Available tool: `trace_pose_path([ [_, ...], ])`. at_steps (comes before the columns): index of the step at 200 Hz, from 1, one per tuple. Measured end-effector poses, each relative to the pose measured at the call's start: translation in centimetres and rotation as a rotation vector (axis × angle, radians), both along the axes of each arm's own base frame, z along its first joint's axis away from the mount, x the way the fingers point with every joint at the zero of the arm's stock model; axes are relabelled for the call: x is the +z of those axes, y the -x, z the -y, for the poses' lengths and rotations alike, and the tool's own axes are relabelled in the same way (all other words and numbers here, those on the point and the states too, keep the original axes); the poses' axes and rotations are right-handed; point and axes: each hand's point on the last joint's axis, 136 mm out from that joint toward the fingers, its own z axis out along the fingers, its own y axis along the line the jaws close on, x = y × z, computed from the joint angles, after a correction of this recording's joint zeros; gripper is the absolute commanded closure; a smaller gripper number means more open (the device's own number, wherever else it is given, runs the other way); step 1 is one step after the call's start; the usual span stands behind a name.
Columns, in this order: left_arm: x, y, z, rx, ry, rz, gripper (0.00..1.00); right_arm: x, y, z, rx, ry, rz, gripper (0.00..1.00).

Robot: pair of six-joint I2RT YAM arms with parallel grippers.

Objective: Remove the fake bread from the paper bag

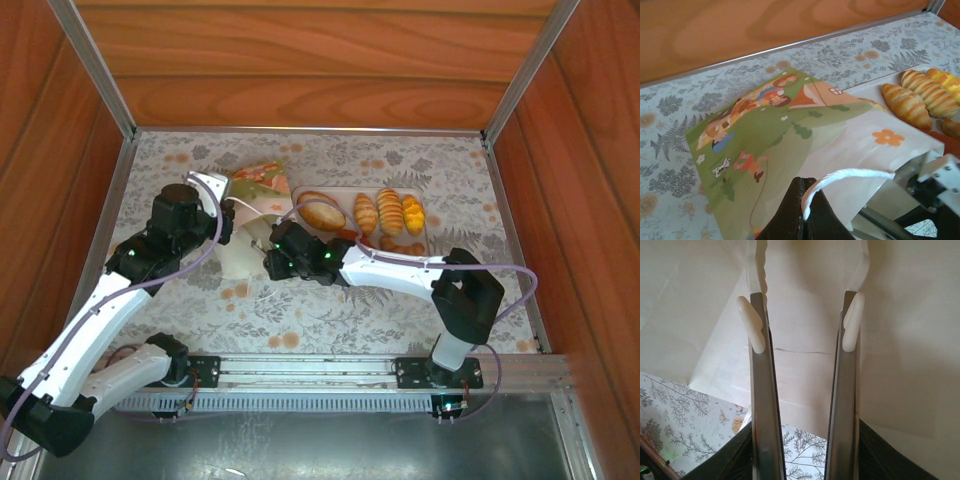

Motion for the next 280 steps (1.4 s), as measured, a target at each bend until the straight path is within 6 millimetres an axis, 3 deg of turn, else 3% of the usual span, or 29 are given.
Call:
trace_pose_path([
  [37, 0.8, 0.0, -0.6, 0.034, 0.012, 0.026, 1.00, 0.8, -0.1, -0.6, 0.072, -0.001, 0.055, 0.56],
  [69, 2.8, 0.6, -2.1, 0.096, 0.027, 0.098, 1.00, 1.3, -0.2, -2.2, 0.182, -0.012, 0.066, 0.57],
  [112, 4.4, 1.2, -3.5, 0.149, 0.038, 0.156, 1.00, -0.6, -1.6, -2.4, 0.275, -0.006, 0.023, 0.58],
  [143, 3.7, 1.0, -3.5, 0.153, 0.029, 0.140, 1.00, -1.7, -2.9, -1.7, 0.284, 0.027, 0.010, 0.58],
  [193, 1.8, 0.2, -2.0, 0.102, 0.014, 0.072, 1.00, -0.6, -3.0, -1.6, 0.254, -0.014, 0.038, 0.54],
  [247, 0.9, 0.0, -0.8, 0.056, 0.025, 0.031, 1.00, 0.4, -6.5, -2.5, 0.051, -0.058, 0.060, 0.53],
  [280, 1.1, -0.1, -0.2, 0.040, 0.038, 0.023, 1.00, -1.0, -7.9, -3.5, -0.032, -0.099, 0.007, 0.53],
])
